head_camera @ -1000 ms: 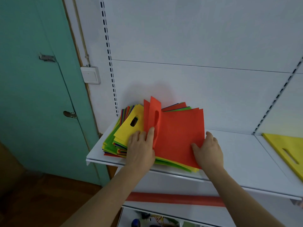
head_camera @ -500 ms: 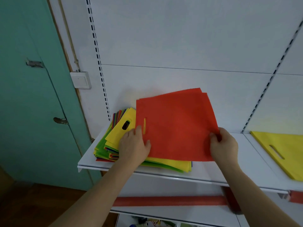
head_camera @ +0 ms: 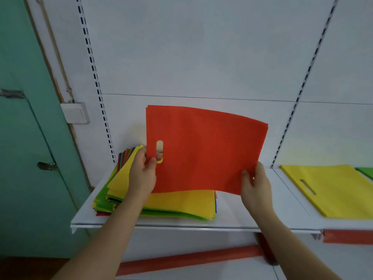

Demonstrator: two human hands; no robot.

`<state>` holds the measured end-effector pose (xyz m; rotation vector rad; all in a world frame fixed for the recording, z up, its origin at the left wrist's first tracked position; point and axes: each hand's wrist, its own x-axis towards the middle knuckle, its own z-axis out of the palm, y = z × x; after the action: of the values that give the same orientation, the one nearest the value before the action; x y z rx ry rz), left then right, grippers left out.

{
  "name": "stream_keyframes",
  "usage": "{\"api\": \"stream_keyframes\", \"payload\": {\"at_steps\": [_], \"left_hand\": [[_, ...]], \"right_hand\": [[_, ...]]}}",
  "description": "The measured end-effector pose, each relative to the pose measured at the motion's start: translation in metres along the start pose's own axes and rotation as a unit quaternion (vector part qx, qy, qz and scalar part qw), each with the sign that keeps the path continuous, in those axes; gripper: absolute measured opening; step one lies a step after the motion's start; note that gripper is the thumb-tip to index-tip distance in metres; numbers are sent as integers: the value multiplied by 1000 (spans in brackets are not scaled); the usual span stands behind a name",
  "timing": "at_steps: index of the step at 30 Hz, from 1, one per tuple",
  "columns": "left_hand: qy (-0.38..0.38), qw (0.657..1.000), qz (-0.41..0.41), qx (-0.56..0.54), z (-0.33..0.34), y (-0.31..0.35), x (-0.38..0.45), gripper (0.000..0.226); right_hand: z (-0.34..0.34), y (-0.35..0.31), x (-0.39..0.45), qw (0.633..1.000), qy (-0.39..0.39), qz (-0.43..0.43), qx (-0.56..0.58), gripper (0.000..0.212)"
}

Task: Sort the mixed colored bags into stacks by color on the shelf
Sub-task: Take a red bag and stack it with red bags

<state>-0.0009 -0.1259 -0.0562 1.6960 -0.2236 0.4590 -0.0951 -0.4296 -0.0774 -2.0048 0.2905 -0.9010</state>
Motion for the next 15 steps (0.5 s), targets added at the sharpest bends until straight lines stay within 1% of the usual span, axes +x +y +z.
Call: {"api": "stream_keyframes", "payload": {"at_steps": [2,4,7,9,12,15], "left_hand": [[-25,999,-18,31,-2,-6,-8,27],[-25,998,-22,46,-2,-7,-11,25],[-17,998,-15,66,3,3,-10,23],[-16,997,-7,74,11,8,-10,23],[-32,998,4,58,32,14,-16,20],[-39,999,13,20,63,24,-31,41]], "right_hand": [[2,4,-5,1000,-8,1,-25,15],[-1,4,-7,999,9,2,-35,20],[-15,-5,-10,998,58,20,-6,36],[-29,-7,-14,995,97,35,17,39],[-57,-2,-20,986,160,49,24,33],[-90,13,-32,983,181,8,-40,15]]}}
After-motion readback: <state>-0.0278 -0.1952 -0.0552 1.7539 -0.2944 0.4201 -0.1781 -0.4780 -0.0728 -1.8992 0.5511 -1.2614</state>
